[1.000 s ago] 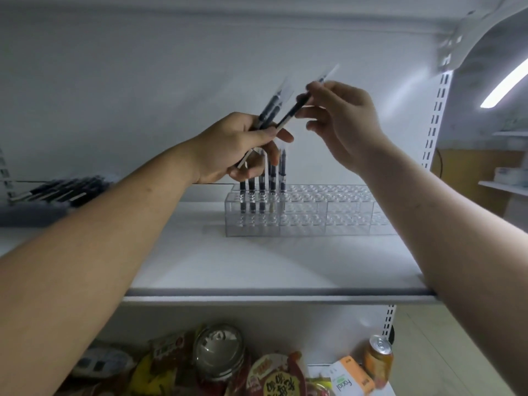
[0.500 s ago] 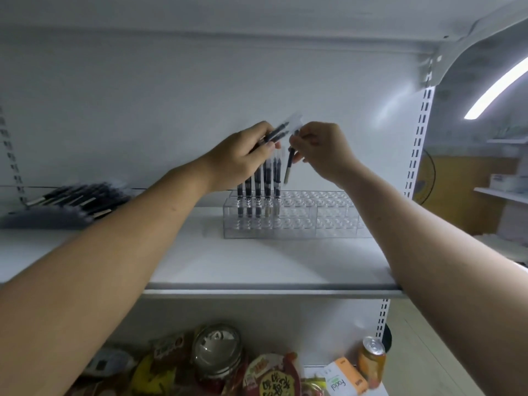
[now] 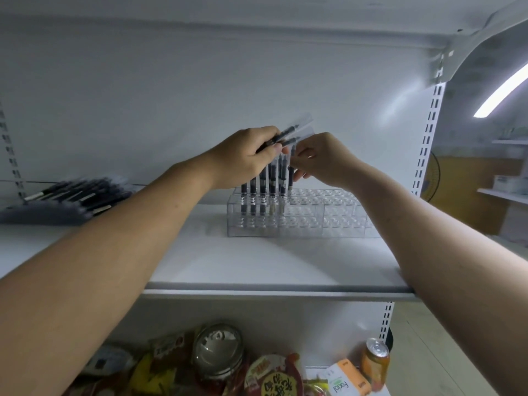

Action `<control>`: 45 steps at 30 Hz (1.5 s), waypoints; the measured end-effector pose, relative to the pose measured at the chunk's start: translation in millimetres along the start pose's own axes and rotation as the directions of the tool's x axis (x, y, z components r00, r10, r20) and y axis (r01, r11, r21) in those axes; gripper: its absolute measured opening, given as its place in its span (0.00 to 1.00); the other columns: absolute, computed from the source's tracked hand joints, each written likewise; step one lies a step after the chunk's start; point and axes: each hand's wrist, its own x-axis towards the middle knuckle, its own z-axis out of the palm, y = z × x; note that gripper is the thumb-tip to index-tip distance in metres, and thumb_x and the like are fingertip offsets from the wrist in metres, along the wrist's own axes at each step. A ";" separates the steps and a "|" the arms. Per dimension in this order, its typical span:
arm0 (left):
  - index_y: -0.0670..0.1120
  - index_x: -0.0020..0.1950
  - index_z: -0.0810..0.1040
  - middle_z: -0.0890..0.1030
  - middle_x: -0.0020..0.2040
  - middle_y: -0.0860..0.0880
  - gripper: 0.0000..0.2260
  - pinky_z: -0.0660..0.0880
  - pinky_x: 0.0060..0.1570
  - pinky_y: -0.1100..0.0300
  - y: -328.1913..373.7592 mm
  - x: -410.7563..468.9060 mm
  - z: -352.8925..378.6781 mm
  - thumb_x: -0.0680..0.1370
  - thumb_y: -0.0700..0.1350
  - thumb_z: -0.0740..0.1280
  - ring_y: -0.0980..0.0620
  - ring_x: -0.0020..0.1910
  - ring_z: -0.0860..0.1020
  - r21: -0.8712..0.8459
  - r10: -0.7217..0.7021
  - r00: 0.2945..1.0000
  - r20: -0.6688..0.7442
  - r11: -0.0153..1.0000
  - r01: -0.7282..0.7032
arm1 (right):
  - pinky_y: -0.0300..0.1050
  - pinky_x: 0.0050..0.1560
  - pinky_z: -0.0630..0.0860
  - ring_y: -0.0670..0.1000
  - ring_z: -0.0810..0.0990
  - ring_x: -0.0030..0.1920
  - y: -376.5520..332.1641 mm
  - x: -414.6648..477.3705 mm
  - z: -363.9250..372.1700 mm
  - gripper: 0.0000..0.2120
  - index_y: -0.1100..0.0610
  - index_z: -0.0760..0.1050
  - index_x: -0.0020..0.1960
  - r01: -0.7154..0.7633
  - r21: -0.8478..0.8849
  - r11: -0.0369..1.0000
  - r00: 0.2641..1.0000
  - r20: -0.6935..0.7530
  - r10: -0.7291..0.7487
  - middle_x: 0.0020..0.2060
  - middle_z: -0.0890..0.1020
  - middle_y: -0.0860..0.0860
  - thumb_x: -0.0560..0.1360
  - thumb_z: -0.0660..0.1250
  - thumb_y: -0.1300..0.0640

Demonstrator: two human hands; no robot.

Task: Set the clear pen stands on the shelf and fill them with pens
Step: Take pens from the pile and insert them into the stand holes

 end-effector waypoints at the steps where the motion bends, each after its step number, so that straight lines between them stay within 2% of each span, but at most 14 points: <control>1: 0.46 0.58 0.79 0.72 0.37 0.50 0.08 0.64 0.31 0.62 -0.3 0.3 -0.1 0.88 0.45 0.60 0.57 0.29 0.67 0.001 0.001 1.000 -0.003 1.000 -0.001 | 0.63 0.49 0.85 0.51 0.89 0.39 -0.3 -0.3 0.0 0.10 0.62 0.82 0.44 0.001 -0.001 1.000 1.000 0.007 -0.001 0.35 0.88 0.53 0.80 0.72 0.56; 4: 0.48 0.57 0.79 0.73 0.38 0.47 0.08 0.66 0.32 0.57 -1.0 0.5 -1.3 0.88 0.45 0.60 0.53 0.31 0.68 -0.011 -0.005 1.000 -0.009 1.000 0.005 | 0.63 0.49 0.85 0.51 0.89 0.39 -3.7 -2.1 -1.1 0.10 0.62 0.80 0.45 0.005 0.003 1.000 1.000 0.026 -0.006 0.37 0.88 0.54 0.80 0.73 0.56; 8: 0.48 0.57 0.79 0.73 0.38 0.47 0.08 0.66 0.32 0.56 0.1 -0.1 -1.4 0.88 0.45 0.60 0.53 0.31 0.67 -0.017 -0.004 1.000 -0.002 1.000 0.004 | 0.63 0.49 0.85 0.51 0.89 0.39 -5.6 -4.7 -3.0 0.10 0.66 0.80 0.46 -0.002 0.008 1.000 0.999 0.052 0.002 0.40 0.88 0.57 0.80 0.72 0.58; 13: 0.49 0.57 0.79 0.74 0.39 0.46 0.08 0.66 0.33 0.55 -0.6 0.8 -0.9 0.88 0.46 0.60 0.53 0.32 0.68 -0.021 -0.006 1.000 -0.002 1.000 0.006 | 0.62 0.51 0.85 0.52 0.90 0.40 -2.5 -1.0 -2.3 0.10 0.62 0.79 0.44 -0.058 0.004 0.998 0.995 0.081 0.058 0.38 0.88 0.55 0.82 0.70 0.58; 17: 0.47 0.58 0.79 0.75 0.40 0.43 0.08 0.67 0.34 0.54 -0.5 1.4 -0.9 0.88 0.45 0.60 0.53 0.32 0.69 -0.025 -0.010 1.000 -0.005 1.000 0.010 | 0.63 0.52 0.85 0.52 0.90 0.40 0.5 1.3 1.4 0.11 0.64 0.80 0.46 -0.113 0.005 0.994 0.991 0.079 0.112 0.36 0.88 0.54 0.83 0.68 0.57; 20: 0.48 0.56 0.79 0.76 0.41 0.39 0.08 0.67 0.34 0.54 0.9 0.8 -1.6 0.88 0.45 0.60 0.52 0.33 0.70 -0.033 -0.001 1.000 0.003 0.999 0.001 | 0.58 0.51 0.86 0.50 0.89 0.40 -1.3 1.2 3.6 0.10 0.64 0.81 0.48 -0.089 -0.027 0.996 0.992 0.093 0.091 0.38 0.88 0.54 0.83 0.68 0.58; 23: 0.55 0.52 0.77 0.75 0.39 0.45 0.09 0.67 0.34 0.56 2.4 -0.2 -1.5 0.88 0.45 0.60 0.53 0.32 0.69 -0.044 0.012 1.000 0.002 0.999 -0.012 | 0.48 0.49 0.86 0.45 0.88 0.41 -2.9 -1.4 5.4 0.09 0.61 0.83 0.50 -0.032 -0.115 0.993 0.984 0.173 0.052 0.40 0.88 0.50 0.83 0.68 0.57; 25: 0.54 0.52 0.78 0.75 0.39 0.45 0.09 0.67 0.34 0.55 1.8 -0.2 -1.4 0.88 0.45 0.60 0.52 0.33 0.69 -0.049 0.009 1.000 -0.001 0.999 -0.009 | 0.47 0.48 0.85 0.44 0.88 0.41 -1.1 -0.9 3.8 0.09 0.60 0.83 0.49 -0.033 -0.124 0.992 0.984 0.171 0.055 0.40 0.89 0.50 0.83 0.68 0.56; 31: 0.49 0.57 0.80 0.76 0.40 0.43 0.09 0.71 0.37 0.43 -0.6 0.3 -1.1 0.88 0.46 0.60 0.48 0.34 0.71 -0.052 -0.005 1.000 -0.008 0.999 0.005 | 0.51 0.46 0.85 0.44 0.88 0.40 -0.5 -1.8 4.7 0.09 0.63 0.83 0.48 -0.016 -0.130 0.991 0.991 0.129 0.033 0.40 0.89 0.51 0.80 0.72 0.57; 36: 0.48 0.58 0.80 0.76 0.40 0.44 0.09 0.73 0.39 0.40 -1.2 0.2 -3.0 0.88 0.46 0.60 0.46 0.35 0.72 -0.060 -0.009 1.000 -0.020 0.998 0.008 | 0.63 0.46 0.86 0.50 0.89 0.38 2.3 1.1 11.1 0.08 0.64 0.83 0.47 -0.068 -0.061 0.996 0.997 0.043 0.071 0.38 0.88 0.56 0.79 0.74 0.59; 38: 0.48 0.58 0.80 0.76 0.40 0.45 0.09 0.73 0.40 0.39 -1.1 -0.4 -2.8 0.88 0.46 0.60 0.46 0.36 0.72 -0.063 -0.020 1.000 -0.017 0.998 0.019 | 0.65 0.46 0.85 0.53 0.89 0.38 4.4 3.4 12.4 0.08 0.64 0.84 0.45 -0.100 -0.051 0.994 0.994 0.029 0.101 0.36 0.88 0.57 0.78 0.75 0.58; 41: 0.49 0.57 0.80 0.76 0.39 0.46 0.09 0.74 0.40 0.40 0.3 -1.0 -2.0 0.88 0.46 0.60 0.47 0.36 0.72 -0.061 -0.023 1.000 -0.012 0.998 0.022 | 0.62 0.45 0.86 0.52 0.89 0.37 5.4 6.4 15.7 0.08 0.63 0.85 0.45 -0.134 -0.048 0.990 0.991 0.002 0.134 0.34 0.87 0.55 0.77 0.76 0.58; 43: 0.49 0.56 0.80 0.76 0.39 0.46 0.09 0.74 0.41 0.40 1.4 -1.2 -1.7 0.88 0.46 0.60 0.47 0.36 0.73 -0.062 -0.027 1.000 -0.008 0.998 0.027 | 0.55 0.40 0.85 0.49 0.89 0.36 5.7 8.1 17.7 0.08 0.63 0.85 0.44 -0.154 -0.045 0.987 0.988 -0.019 0.153 0.33 0.87 0.55 0.76 0.77 0.58; 45: 0.49 0.55 0.79 0.76 0.39 0.45 0.09 0.74 0.42 0.39 1.4 -1.4 -1.4 0.88 0.46 0.60 0.45 0.37 0.73 -0.064 -0.031 1.000 -0.004 0.997 0.030 | 0.47 0.35 0.80 0.49 0.89 0.37 5.3 8.2 17.4 0.09 0.62 0.85 0.44 -0.164 -0.049 0.985 0.986 -0.028 0.162 0.32 0.87 0.53 0.76 0.77 0.56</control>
